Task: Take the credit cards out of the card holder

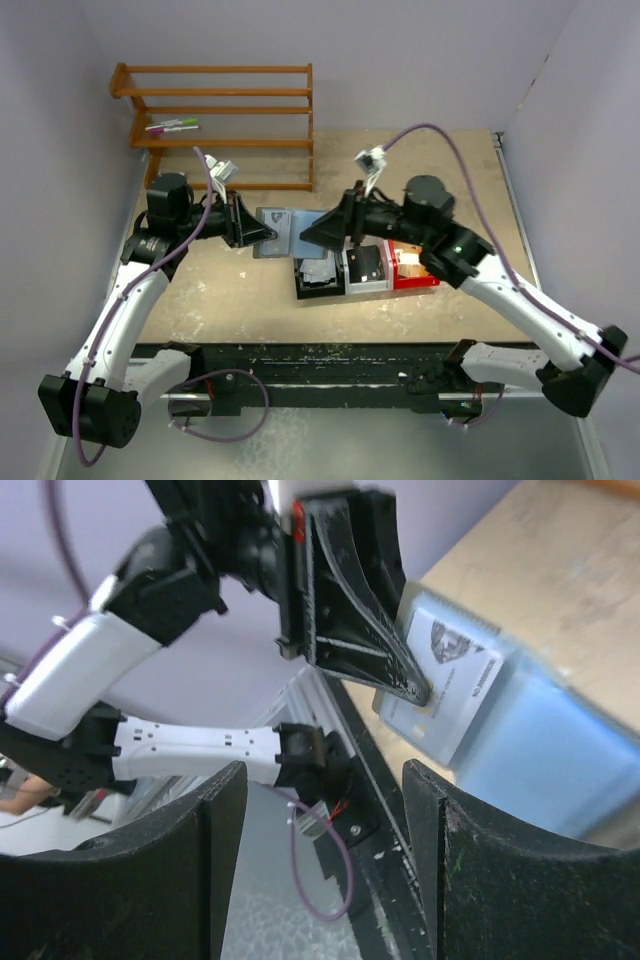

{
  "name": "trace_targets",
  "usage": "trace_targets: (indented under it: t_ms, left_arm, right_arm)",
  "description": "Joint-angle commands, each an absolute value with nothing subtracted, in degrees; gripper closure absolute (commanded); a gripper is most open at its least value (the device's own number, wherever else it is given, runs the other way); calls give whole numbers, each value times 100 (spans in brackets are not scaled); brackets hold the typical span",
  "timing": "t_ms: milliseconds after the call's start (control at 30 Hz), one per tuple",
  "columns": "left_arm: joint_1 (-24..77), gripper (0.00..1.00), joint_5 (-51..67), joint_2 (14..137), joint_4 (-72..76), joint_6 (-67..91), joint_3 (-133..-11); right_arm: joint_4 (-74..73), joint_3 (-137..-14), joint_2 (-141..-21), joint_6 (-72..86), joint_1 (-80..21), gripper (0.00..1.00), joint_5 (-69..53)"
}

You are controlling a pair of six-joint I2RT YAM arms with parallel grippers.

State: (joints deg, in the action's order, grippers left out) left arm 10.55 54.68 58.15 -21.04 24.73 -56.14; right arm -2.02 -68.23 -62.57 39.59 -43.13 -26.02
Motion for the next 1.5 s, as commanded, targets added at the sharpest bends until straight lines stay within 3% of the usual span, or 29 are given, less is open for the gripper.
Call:
trace_targets:
  t_ms: [0, 433, 633, 733, 900, 1067, 1333, 1467]
  left_arm:
    - [1054, 99, 5562, 5752, -1808, 2672, -5871]
    - [1055, 100, 6965, 5657, -1071, 3247, -5907]
    - [1055, 100, 7262, 5539, -652, 3622, -5818]
    - [1055, 100, 7341, 5502, -540, 3703, -5783]
    - [1055, 100, 7514, 5443, -123, 4044, -5630]
    - [1055, 98, 7461, 5378, 86, 4240, -5484]
    - [1055, 95, 7472, 5241, 642, 4792, -5071]
    - [1055, 94, 7540, 5159, 937, 5068, -4948]
  right_arm:
    - [867, -6582, -6771, 4535, -4679, 35, -2602]
    - [1071, -6063, -6982, 4549, -4667, 41, -2622]
    - [1298, -5999, -7067, 4620, -4658, 53, -2699]
    - [1874, -5895, -7077, 4863, -4658, 61, -3059]
    - [3246, -5381, -7077, 5493, -4658, 65, -3581]
    - [3572, -5335, -7159, 5678, -4658, 68, -3219]
    - [3677, -5427, -7227, 5683, -4667, 85, -2790]
    - [3434, -5475, -7211, 5500, -4667, 99, -2628]
